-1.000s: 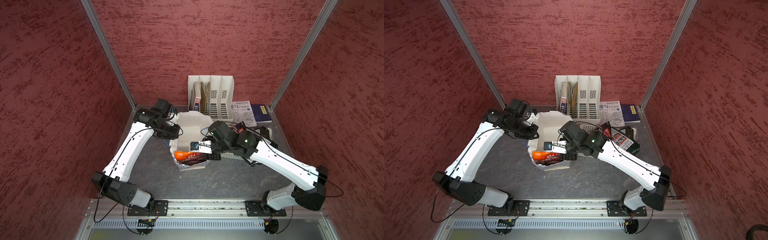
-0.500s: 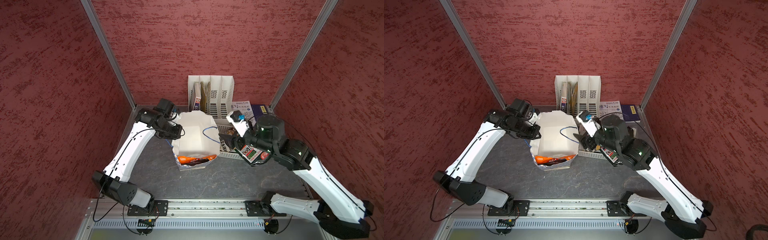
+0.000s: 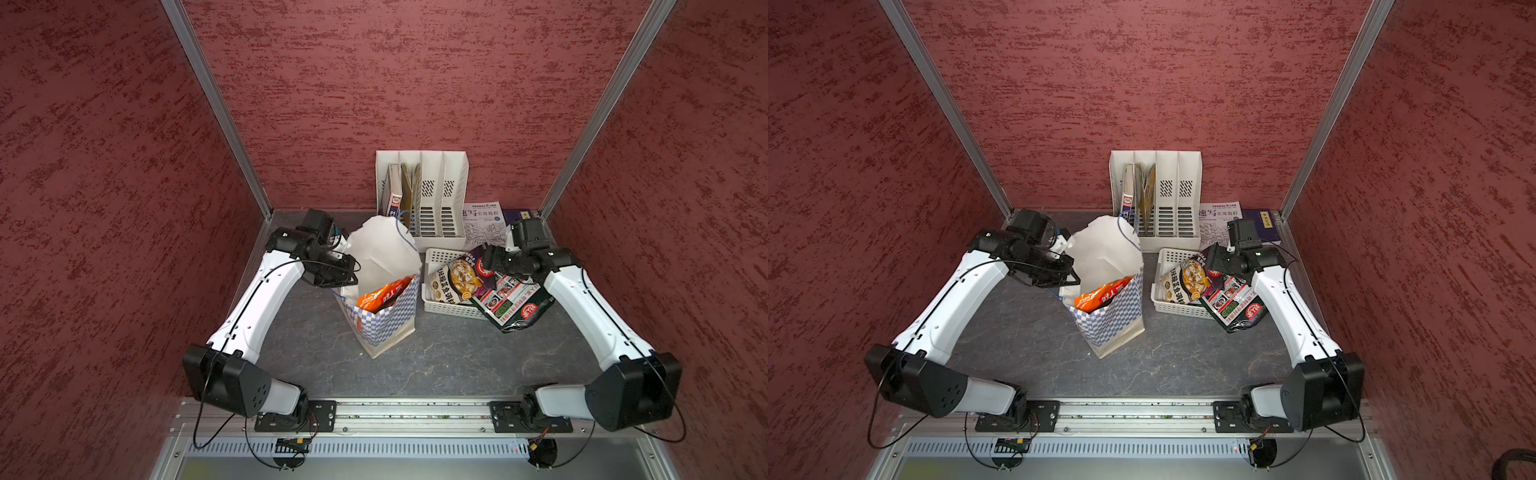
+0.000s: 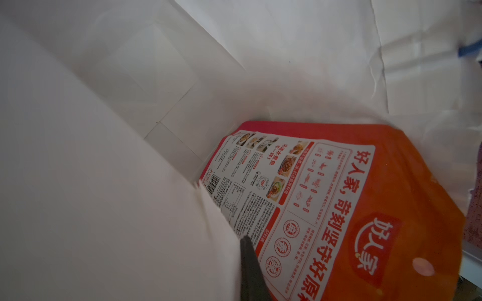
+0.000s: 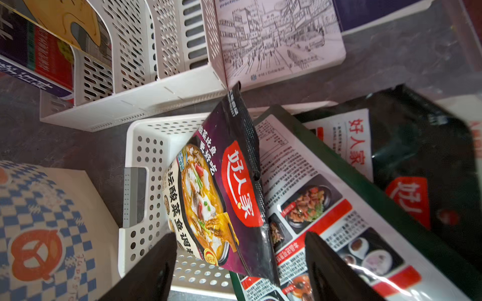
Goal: Place the condiment packets inside the bag
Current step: Pick up the condiment packet from the storage box.
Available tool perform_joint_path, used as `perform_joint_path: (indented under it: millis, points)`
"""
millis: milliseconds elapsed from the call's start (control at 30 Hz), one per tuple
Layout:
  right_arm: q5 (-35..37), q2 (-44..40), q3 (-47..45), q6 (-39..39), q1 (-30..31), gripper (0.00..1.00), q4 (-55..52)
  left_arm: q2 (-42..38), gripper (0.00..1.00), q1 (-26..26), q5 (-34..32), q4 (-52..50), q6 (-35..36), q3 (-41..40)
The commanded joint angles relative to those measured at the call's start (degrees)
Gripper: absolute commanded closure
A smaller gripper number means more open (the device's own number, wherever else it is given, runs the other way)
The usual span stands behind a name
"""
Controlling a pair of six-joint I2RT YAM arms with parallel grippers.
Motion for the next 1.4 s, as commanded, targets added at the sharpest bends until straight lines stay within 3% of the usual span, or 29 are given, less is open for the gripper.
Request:
perform_joint_path:
  millis: [0, 133, 333, 533, 700, 800, 833, 867, 900, 1033, 1200, 1367]
  points:
    - [-3.7, 1.3, -0.9, 2.1, -0.9, 0.20, 3.5, -4.4, 1.00, -0.1, 4.2, 2.3, 0.1, 1.6]
    - [-5.5, 4.4, -1.7, 1.8, -1.0, 0.21, 4.7, -5.1, 1.00, -0.1, 5.8, 2.5, 1.4, 1.5]
    - [-16.2, 7.6, -3.9, 3.5, -1.0, 0.33, 10.5, -4.3, 1.00, -0.1, 3.4, 3.3, 2.4, 1.4]
    - [-17.9, 9.2, -7.8, 6.3, -1.0, 0.39, 15.7, -4.1, 1.00, 0.0, 3.4, 4.1, 2.6, 1.5]
    - [-19.8, 11.5, -11.0, 11.2, -0.9, 0.52, 23.7, -3.6, 1.00, -0.1, 3.1, 4.2, 2.4, 1.2]
    - [-19.2, 12.0, -11.4, 12.7, -0.8, 0.64, 25.6, -3.3, 1.00, -0.1, 2.5, 3.8, 2.4, 1.3]
    - [-18.3, 11.9, -11.3, 12.5, -0.6, 0.71, 25.4, -3.3, 1.00, -0.1, 2.4, 3.9, 2.3, 1.4]
    - [-17.4, 11.3, -11.2, 12.1, -0.5, 0.88, 24.9, -3.3, 1.00, -0.1, 2.2, 3.7, 2.5, 1.5]
    - [-16.3, 10.2, -11.2, 11.5, -0.5, 0.96, 24.4, -3.4, 1.00, 0.0, 2.2, 3.7, 2.5, 1.5]
    - [-13.0, 2.7, -11.5, 6.1, 0.0, 1.00, 22.5, -3.6, 1.00, 0.0, 1.9, 3.5, 2.6, 1.9]
    - [-20.2, -10.2, -11.8, -7.1, 1.5, 1.00, 24.0, -3.6, 1.00, 0.0, 1.4, 3.5, 2.7, 2.3]
    - [-27.0, -21.6, -6.3, -23.6, 5.1, 1.00, 22.4, -3.4, 1.00, -0.1, 1.8, 3.5, 3.1, 2.5]
